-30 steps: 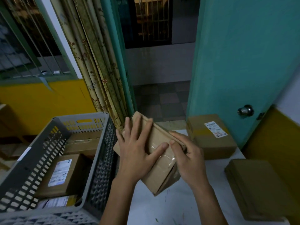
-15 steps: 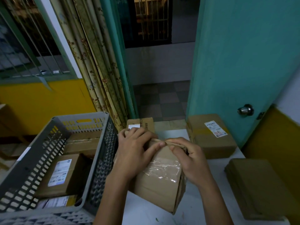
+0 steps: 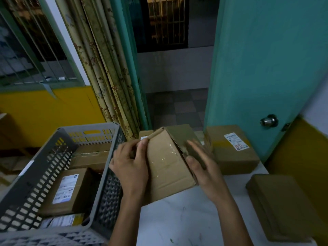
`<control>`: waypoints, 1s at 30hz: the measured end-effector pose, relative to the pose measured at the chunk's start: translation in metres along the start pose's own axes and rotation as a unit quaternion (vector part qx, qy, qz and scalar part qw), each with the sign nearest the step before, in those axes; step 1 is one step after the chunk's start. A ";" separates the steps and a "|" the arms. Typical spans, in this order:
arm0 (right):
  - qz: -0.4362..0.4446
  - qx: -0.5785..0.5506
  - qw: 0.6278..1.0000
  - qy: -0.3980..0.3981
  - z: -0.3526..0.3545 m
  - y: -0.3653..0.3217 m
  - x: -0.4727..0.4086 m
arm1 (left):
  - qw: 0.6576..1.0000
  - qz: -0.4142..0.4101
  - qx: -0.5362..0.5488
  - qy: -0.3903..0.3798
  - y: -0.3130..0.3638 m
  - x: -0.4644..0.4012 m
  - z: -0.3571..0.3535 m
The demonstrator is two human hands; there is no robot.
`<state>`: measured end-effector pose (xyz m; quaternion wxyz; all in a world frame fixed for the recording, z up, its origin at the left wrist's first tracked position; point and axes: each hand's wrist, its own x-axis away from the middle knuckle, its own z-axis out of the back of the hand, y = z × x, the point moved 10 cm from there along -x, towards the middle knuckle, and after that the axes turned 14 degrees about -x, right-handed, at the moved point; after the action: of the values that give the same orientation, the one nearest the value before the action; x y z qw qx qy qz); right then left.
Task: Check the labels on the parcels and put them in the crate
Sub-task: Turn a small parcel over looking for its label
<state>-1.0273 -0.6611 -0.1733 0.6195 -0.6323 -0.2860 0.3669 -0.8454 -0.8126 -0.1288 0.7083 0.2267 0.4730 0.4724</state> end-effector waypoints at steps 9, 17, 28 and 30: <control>0.019 -0.028 0.999 0.017 0.000 0.004 0.001 | 0.999 0.026 0.007 0.017 0.000 0.003 0.002; 0.157 -0.053 0.976 0.141 0.039 -0.030 0.004 | 0.979 -0.061 -0.060 -0.185 0.020 0.023 -0.029; 0.126 -0.102 0.970 0.181 0.048 -0.014 0.010 | 0.948 -0.080 -0.131 -0.281 0.024 0.039 -0.050; 0.111 -0.107 0.972 0.175 0.044 -0.011 0.011 | 0.949 -0.086 -0.136 -0.270 0.024 0.037 -0.049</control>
<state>-1.0563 -0.6261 -0.1625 0.5440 -0.7773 -0.1381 0.2843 -0.8955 -0.7746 -0.1490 0.8715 0.2059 0.2128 0.3908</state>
